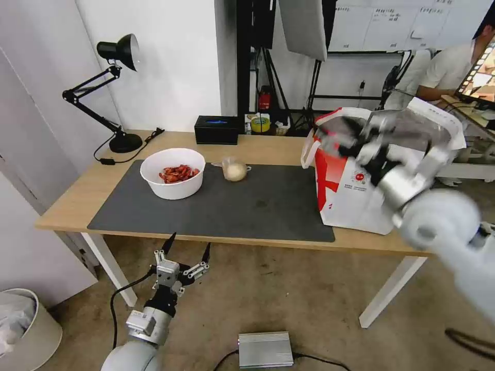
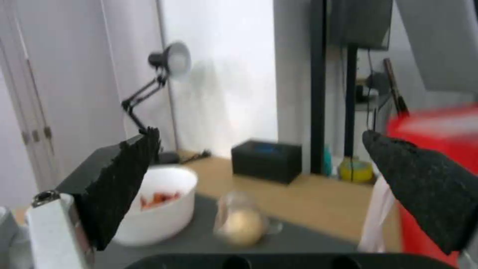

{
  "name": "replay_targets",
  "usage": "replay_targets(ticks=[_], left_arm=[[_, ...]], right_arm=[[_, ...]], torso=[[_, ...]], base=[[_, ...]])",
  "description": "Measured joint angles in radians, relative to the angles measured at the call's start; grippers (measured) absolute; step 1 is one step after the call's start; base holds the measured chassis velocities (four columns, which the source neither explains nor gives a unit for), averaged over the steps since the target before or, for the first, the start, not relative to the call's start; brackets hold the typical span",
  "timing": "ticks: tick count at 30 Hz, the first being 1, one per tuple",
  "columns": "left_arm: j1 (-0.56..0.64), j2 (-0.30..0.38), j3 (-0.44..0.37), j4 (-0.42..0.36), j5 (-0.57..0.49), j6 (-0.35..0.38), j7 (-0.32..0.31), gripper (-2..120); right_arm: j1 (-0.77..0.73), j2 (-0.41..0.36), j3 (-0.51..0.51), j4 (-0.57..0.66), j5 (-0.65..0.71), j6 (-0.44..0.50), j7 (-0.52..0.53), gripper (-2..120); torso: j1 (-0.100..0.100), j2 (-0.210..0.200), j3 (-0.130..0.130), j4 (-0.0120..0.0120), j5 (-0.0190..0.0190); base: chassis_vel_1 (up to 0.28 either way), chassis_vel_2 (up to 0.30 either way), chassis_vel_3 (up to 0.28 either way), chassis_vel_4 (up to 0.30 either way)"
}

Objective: Pick up the trash from the table and place it into the takeout bag.

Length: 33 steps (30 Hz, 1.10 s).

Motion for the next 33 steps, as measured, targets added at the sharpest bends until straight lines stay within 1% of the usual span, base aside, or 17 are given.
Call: replay_targets(ticks=[1,4,5,7,8,9,12,13,16,20,21,23,30,33], left_arm=[[0.000,0.000,0.000,0.000,0.000,0.000,0.000,100],[-0.001,-0.016,0.007,0.003,0.019,-0.001,0.000,100],[-0.001,-0.016,0.007,0.003,0.019,-0.001,0.000,100],[0.002,-0.021,0.007,0.003,0.023,-0.003,0.000,100],[0.003,-0.021,0.007,0.003,0.023,-0.005,0.000,100],[0.003,-0.021,0.007,0.003,0.023,-0.005,0.000,100],[0.007,-0.021,0.002,0.003,0.024,-0.017,0.000,100],[0.007,-0.021,0.002,0.003,0.024,-0.017,0.000,100],[0.010,-0.019,0.001,0.003,0.025,-0.020,0.000,100],[0.011,-0.018,0.001,0.003,0.025,-0.020,0.000,100],[0.013,-0.014,0.001,0.004,0.025,-0.023,0.000,100],[0.009,-0.011,0.005,0.007,0.025,-0.025,0.000,100],[0.010,-0.009,0.010,0.007,0.025,-0.024,0.001,100],[0.019,-0.004,0.008,0.000,0.014,-0.011,0.001,100]], right_arm=[[0.000,0.000,0.000,0.000,0.000,0.000,0.000,100],[-0.152,0.073,-0.002,0.002,-0.151,0.032,0.013,100],[-0.152,0.073,-0.002,0.002,-0.151,0.032,0.013,100],[-0.258,0.112,-0.002,0.001,-0.237,0.063,0.033,100],[-0.306,0.129,-0.001,0.001,-0.273,0.077,0.042,100],[-0.306,0.129,-0.001,0.001,-0.273,0.077,0.042,100],[-0.435,0.160,0.004,-0.001,-0.376,0.128,0.067,100],[-0.435,0.160,0.004,-0.001,-0.376,0.128,0.067,100],[-0.497,0.168,0.005,-0.003,-0.426,0.168,0.081,100],[-0.510,0.170,0.005,-0.003,-0.437,0.177,0.084,100],[-0.553,0.180,0.005,-0.003,-0.472,0.207,0.102,100],[-0.588,0.195,0.001,-0.003,-0.516,0.242,0.131,100],[-0.601,0.202,-0.003,0.002,-0.529,0.250,0.156,100],[-0.594,0.198,-0.005,-0.004,-0.527,0.251,0.157,100]], torso=[[0.000,0.000,0.000,0.0000,0.0000],[0.000,0.000,0.000,0.0000,0.0000],[0.000,0.000,0.000,0.0000,0.0000],[0.000,0.000,0.000,0.0000,0.0001],[0.000,0.000,0.000,-0.0004,0.0003],[0.000,0.000,0.000,-0.0004,0.0003],[0.000,0.000,0.000,-0.0003,-0.0001],[0.000,0.000,0.000,-0.0003,-0.0001],[0.000,0.000,0.000,-0.0002,0.0000],[0.000,0.000,0.000,-0.0002,0.0000],[0.000,0.000,0.000,-0.0003,0.0001],[0.000,0.000,0.000,-0.0003,0.0000],[0.000,0.000,0.000,-0.0002,0.0001],[0.000,0.000,0.000,-0.0002,0.0001]], base=[[0.000,0.000,0.000,0.000],[0.000,0.000,0.000,0.000],[0.000,0.000,0.000,0.000],[0.000,0.000,0.000,0.000],[0.000,0.000,0.000,0.000],[0.000,0.000,0.000,0.000],[0.000,0.000,0.000,0.000],[0.000,0.000,0.000,0.000],[0.000,0.000,0.000,0.000],[0.000,0.000,0.000,0.000],[0.000,0.000,0.000,0.000],[0.000,0.000,0.000,0.000],[0.000,0.000,0.000,0.000],[0.000,0.000,0.000,0.000]])
